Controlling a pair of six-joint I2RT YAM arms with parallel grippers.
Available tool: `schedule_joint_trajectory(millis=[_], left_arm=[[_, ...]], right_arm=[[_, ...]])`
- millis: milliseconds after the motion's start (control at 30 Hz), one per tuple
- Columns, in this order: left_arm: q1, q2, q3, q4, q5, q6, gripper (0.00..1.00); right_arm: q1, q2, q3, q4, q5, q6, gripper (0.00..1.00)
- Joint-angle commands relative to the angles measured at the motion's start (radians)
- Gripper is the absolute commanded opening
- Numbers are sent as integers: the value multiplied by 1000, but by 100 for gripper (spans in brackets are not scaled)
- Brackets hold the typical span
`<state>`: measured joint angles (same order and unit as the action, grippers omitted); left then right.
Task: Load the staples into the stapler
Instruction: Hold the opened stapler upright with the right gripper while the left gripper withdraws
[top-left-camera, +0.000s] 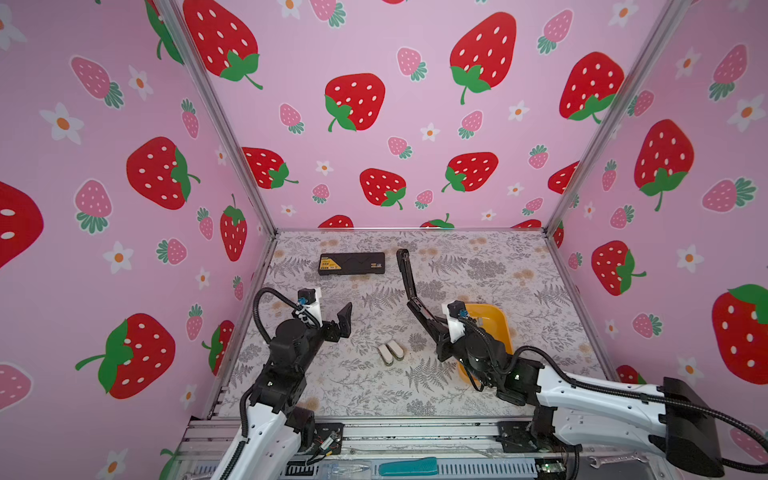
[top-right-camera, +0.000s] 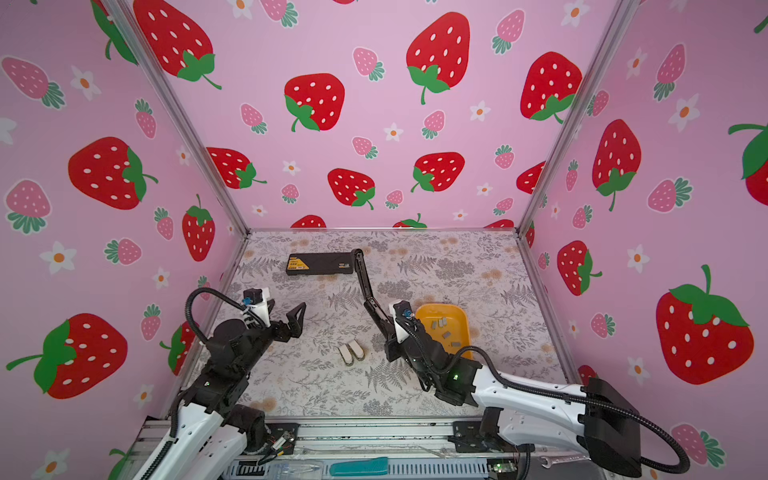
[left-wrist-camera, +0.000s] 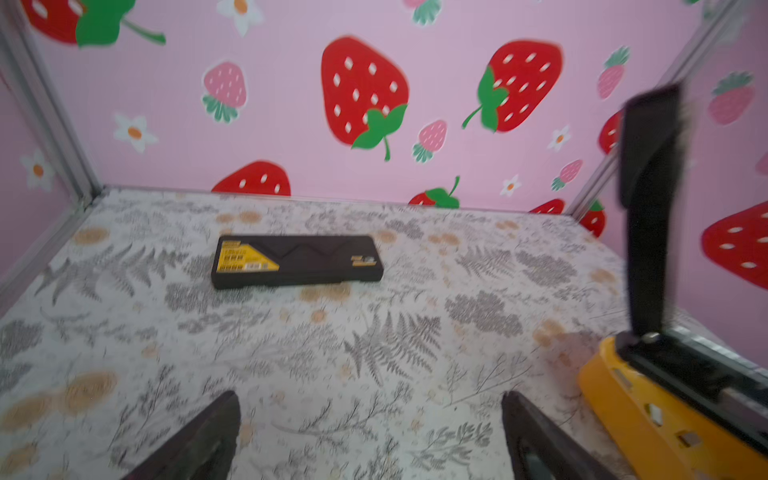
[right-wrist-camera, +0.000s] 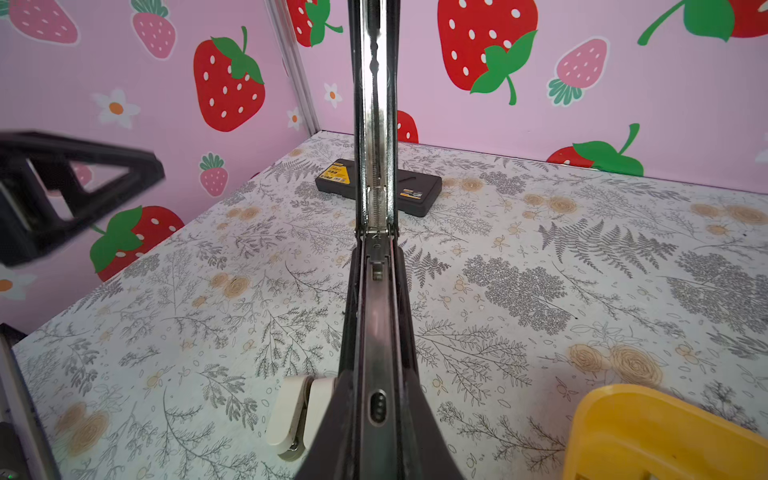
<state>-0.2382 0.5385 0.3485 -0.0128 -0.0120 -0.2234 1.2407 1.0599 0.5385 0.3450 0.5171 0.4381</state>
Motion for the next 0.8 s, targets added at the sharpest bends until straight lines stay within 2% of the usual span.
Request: schedule_joint_trajectory(millis=[0, 100, 300, 500, 767], left_arm=[[3, -17, -57, 22, -178, -182, 99], [3, -32, -88, 33, -169, -214, 99], [4, 2, -166, 106, -293, -243, 99], [4, 14, -189, 168, -259, -223, 99], [4, -8, -206, 180, -236, -213, 99]], right_arm=[[40, 36, 31, 135, 127, 78, 0], [63, 103, 29, 174, 164, 105, 0], [65, 234, 61, 180, 249, 161, 0], [57, 315, 69, 198, 303, 205, 0], [14, 484, 116, 229, 278, 246, 0]])
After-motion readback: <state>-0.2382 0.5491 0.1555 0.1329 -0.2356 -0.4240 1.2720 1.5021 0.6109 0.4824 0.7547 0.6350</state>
